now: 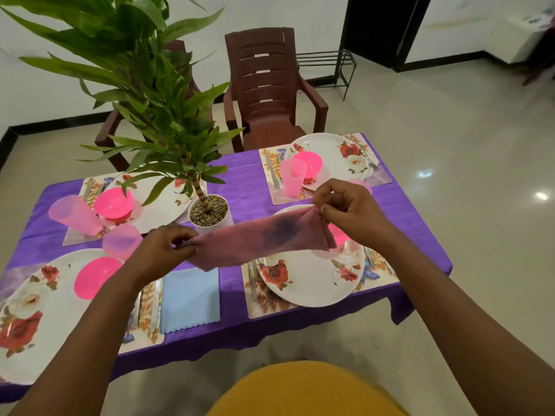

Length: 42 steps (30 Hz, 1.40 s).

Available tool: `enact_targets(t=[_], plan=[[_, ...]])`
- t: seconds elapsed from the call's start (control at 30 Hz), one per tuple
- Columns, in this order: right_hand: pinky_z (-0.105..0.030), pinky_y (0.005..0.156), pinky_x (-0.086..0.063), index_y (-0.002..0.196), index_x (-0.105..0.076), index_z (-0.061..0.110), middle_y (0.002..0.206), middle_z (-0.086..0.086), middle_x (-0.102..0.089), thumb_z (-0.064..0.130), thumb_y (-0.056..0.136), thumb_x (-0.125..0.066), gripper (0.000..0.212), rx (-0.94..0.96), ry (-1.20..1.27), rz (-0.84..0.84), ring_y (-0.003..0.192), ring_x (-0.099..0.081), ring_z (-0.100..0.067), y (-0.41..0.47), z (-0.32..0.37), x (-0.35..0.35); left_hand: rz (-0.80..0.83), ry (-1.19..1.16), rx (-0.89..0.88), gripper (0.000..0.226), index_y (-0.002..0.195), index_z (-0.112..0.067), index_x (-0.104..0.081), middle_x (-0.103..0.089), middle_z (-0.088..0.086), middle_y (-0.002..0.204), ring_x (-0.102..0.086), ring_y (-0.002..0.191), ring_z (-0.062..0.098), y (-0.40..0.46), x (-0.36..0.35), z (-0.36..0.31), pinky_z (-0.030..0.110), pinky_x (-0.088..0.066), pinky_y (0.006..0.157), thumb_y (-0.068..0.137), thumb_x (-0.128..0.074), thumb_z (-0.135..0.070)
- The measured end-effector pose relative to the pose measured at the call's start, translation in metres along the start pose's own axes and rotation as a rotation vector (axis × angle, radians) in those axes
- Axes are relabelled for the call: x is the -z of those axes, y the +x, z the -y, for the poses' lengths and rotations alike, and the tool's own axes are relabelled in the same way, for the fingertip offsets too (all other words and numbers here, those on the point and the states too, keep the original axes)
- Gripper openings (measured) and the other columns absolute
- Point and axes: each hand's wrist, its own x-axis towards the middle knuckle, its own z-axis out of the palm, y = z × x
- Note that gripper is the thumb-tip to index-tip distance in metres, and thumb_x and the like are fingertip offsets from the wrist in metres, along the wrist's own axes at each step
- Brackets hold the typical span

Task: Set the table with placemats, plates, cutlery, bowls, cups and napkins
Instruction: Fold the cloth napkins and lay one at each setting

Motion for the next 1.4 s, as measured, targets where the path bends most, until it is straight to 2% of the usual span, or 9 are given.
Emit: enact_targets(t=[0.13, 0.27, 0.43, 0.57, 0.67, 0.83, 1.03, 1.23, 1.4], plan=[[-0.009, 0.077, -0.052, 0.094, -0.076, 0.036, 0.093, 0.019, -0.074, -0.009, 0.097, -0.053, 0.050, -0.033, -0.007, 0.009, 0.096, -0.068, 0.005, -0.006, 0.004, 0.001, -0.035, -0.177, 0.013, 0.020, 0.090, -0.027, -0.080, -0.076, -0.010, 0.085, -0.069, 0.079, 0.009, -0.004, 0.002, 0.007, 0.032, -0.054, 0.075, 0.091, -0.077, -0.007], [-0.005, 0.076, -0.050, 0.099, -0.078, 0.028, 0.094, 0.018, -0.074, -0.007, 0.096, -0.058, 0.041, -0.082, 0.003, -0.023, 0.094, -0.066, 0.010, -0.010, 0.005, -0.001, -0.111, -0.404, 0.082, 0.015, 0.101, -0.014, -0.077, -0.076, -0.011, 0.078, -0.064, 0.066, 0.000, -0.012, -0.003, 0.004, 0.013, -0.051, 0.062, 0.094, -0.071, -0.002], [-0.014, 0.077, -0.058, 0.098, -0.078, 0.025, 0.092, 0.013, -0.076, -0.002, 0.090, -0.072, 0.029, -0.110, 0.029, -0.008, 0.090, -0.072, 0.000, -0.009, 0.001, -0.002, -0.097, -0.499, 0.132, 0.016, 0.106, -0.008, -0.080, -0.078, 0.016, 0.089, -0.067, 0.079, 0.028, -0.017, -0.008, 0.015, 0.034, -0.056, 0.072, 0.091, -0.074, -0.004], [-0.019, 0.079, -0.060, 0.096, -0.078, 0.028, 0.089, 0.012, -0.077, 0.006, 0.091, -0.076, 0.022, -0.095, 0.028, 0.036, 0.089, -0.074, -0.005, -0.004, -0.002, 0.001, -0.089, -0.559, 0.161, 0.019, 0.104, -0.008, -0.079, -0.080, 0.013, 0.091, -0.075, 0.083, 0.025, -0.019, -0.014, 0.013, 0.022, -0.062, 0.074, 0.088, -0.075, 0.001], [-0.021, 0.078, -0.061, 0.093, -0.077, 0.030, 0.087, 0.012, -0.077, 0.006, 0.091, -0.076, 0.024, -0.066, 0.029, 0.059, 0.086, -0.074, -0.008, 0.003, -0.006, 0.008, -0.118, -0.608, 0.164, 0.021, 0.105, -0.006, -0.079, -0.080, 0.015, 0.093, -0.077, 0.084, 0.027, -0.016, -0.018, 0.012, 0.025, -0.063, 0.077, 0.084, -0.077, -0.001], [-0.031, 0.080, -0.064, 0.095, -0.078, 0.016, 0.089, 0.002, -0.077, -0.002, 0.090, -0.073, 0.020, -0.047, 0.086, 0.097, 0.087, -0.075, -0.014, 0.019, -0.014, 0.030, -0.255, -0.712, 0.172, 0.025, 0.106, -0.001, -0.078, -0.079, 0.017, 0.096, -0.077, 0.085, 0.023, -0.010, -0.026, 0.002, 0.023, -0.062, 0.076, 0.081, -0.078, -0.006], [-0.045, 0.081, -0.065, 0.094, -0.074, 0.011, 0.085, -0.010, -0.077, -0.011, 0.089, -0.067, 0.023, -0.047, 0.115, 0.116, 0.081, -0.076, -0.027, 0.035, -0.032, 0.058, -0.328, -0.877, 0.188, 0.018, 0.096, -0.014, -0.083, -0.078, 0.019, 0.103, -0.074, 0.090, 0.028, 0.003, -0.037, -0.016, 0.030, -0.062, 0.086, 0.080, -0.076, -0.013], [-0.044, 0.079, -0.065, 0.094, -0.073, 0.008, 0.080, -0.008, -0.076, -0.013, 0.088, -0.063, 0.025, -0.011, 0.104, 0.110, 0.078, -0.075, -0.027, 0.044, -0.045, 0.081, -0.356, -1.098, 0.185, 0.049, 0.107, 0.002, -0.072, -0.079, 0.012, 0.104, -0.076, 0.099, 0.022, 0.015, -0.042, -0.042, 0.031, -0.061, 0.092, 0.065, -0.081, -0.021], [-0.040, 0.079, -0.065, 0.095, -0.075, 0.006, 0.088, -0.008, -0.076, -0.014, 0.087, -0.066, 0.023, 0.024, 0.118, 0.127, 0.083, -0.076, -0.023, 0.050, -0.051, 0.093, -0.383, -1.101, 0.230, 0.033, 0.106, -0.003, -0.074, -0.079, 0.012, 0.102, -0.077, 0.092, 0.018, 0.018, -0.052, -0.050, 0.025, -0.062, 0.086, 0.073, -0.077, -0.001]])
